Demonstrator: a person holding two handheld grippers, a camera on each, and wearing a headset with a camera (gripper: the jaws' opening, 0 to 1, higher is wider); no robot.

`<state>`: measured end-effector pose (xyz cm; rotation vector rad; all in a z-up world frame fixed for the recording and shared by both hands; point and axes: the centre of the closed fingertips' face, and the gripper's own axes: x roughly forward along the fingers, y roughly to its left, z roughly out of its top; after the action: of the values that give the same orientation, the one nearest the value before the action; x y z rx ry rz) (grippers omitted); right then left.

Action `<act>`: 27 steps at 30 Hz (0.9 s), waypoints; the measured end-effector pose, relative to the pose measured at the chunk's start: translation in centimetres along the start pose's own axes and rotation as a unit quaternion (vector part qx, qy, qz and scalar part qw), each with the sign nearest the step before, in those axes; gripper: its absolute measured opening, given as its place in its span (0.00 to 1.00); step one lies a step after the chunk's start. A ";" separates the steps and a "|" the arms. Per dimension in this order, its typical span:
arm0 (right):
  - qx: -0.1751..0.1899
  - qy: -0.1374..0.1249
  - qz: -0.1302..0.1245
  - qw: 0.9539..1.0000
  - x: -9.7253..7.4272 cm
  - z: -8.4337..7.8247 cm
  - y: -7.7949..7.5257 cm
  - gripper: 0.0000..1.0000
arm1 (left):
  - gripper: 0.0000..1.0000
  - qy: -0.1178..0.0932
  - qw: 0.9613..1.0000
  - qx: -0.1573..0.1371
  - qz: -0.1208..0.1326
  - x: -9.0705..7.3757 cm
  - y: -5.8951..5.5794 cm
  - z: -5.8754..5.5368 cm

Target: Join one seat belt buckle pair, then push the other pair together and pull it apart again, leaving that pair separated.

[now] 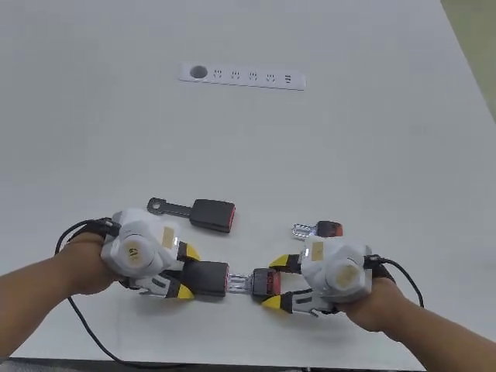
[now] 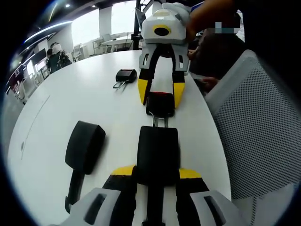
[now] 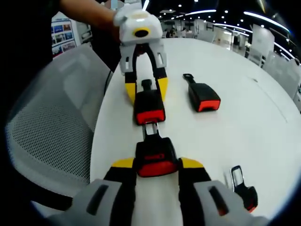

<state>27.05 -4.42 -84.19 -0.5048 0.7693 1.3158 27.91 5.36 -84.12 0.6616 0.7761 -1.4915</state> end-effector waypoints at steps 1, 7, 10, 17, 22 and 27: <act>-0.010 0.003 -0.001 1.000 0.2 0.1 0.0 0.34 | 0.32 0.001 1.000 0.006 0.000 0.0 0.0 0.0; -0.005 0.010 -0.001 1.000 0.9 1.0 0.3 0.34 | 0.32 0.007 1.000 0.018 -0.002 0.0 -0.2 0.0; 0.002 0.007 -0.002 1.000 0.9 0.9 0.3 0.34 | 0.32 0.008 1.000 0.020 -0.002 0.0 -0.2 0.0; 0.012 0.007 0.010 1.000 1.1 1.2 0.3 0.33 | 0.32 0.018 0.999 0.029 -0.003 0.0 -0.3 -0.1; 0.034 -0.007 0.010 0.999 2.0 2.3 0.7 0.33 | 0.32 0.019 0.999 0.028 -0.001 0.0 -0.2 -0.1; 0.034 0.007 0.003 0.999 2.3 2.7 0.6 0.33 | 0.32 0.020 1.000 0.021 0.000 -0.2 -0.2 -0.1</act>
<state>27.15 -0.82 -84.05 -0.4577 0.8251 1.2874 27.69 5.52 -84.01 0.7254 0.7770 -1.5024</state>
